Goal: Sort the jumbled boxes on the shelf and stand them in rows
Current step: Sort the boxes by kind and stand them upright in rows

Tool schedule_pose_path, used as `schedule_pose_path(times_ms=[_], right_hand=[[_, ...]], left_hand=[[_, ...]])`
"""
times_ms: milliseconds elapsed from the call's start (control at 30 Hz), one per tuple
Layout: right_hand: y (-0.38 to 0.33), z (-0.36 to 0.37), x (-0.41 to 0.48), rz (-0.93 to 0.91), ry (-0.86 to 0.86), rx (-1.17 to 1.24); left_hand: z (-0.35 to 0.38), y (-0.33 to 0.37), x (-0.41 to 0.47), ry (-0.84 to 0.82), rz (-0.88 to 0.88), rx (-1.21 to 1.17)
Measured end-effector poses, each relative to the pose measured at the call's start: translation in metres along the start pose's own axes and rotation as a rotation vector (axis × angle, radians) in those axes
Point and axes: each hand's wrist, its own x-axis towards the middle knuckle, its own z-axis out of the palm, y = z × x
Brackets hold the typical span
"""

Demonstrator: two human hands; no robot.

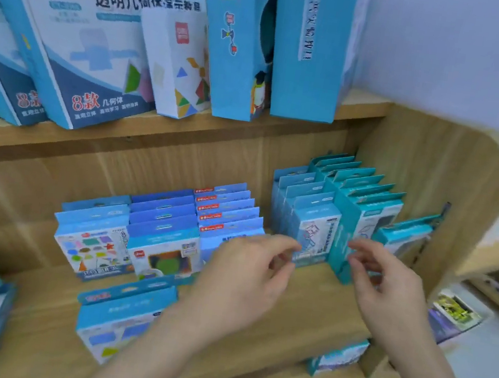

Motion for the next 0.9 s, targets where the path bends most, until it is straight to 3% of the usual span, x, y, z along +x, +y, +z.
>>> schedule_pose_path(times_ms=[200,333,467,633,900], right_hand=[[0.054,-0.029,0.021,-0.051,-0.038,0.008],[0.07,-0.039,0.036,-0.105,-0.056,0.02],[0.079,-0.041,0.052,-0.172,-0.125,0.056],[0.085,-0.037,0.06,-0.197,-0.17,0.038],[0.083,-0.033,0.07,-0.343,-0.093,-0.256]], left_hand=[[0.123,0.024,0.044,-0.024,-0.193,-0.153],[0.177,0.035,0.071,0.095,-0.309,-0.302],[0.19,0.034,0.088,0.269,-0.414,-0.466],[0.191,0.034,0.098,0.355,-0.468,-0.516],[0.195,0.039,0.099,0.439,-0.424,-0.465]])
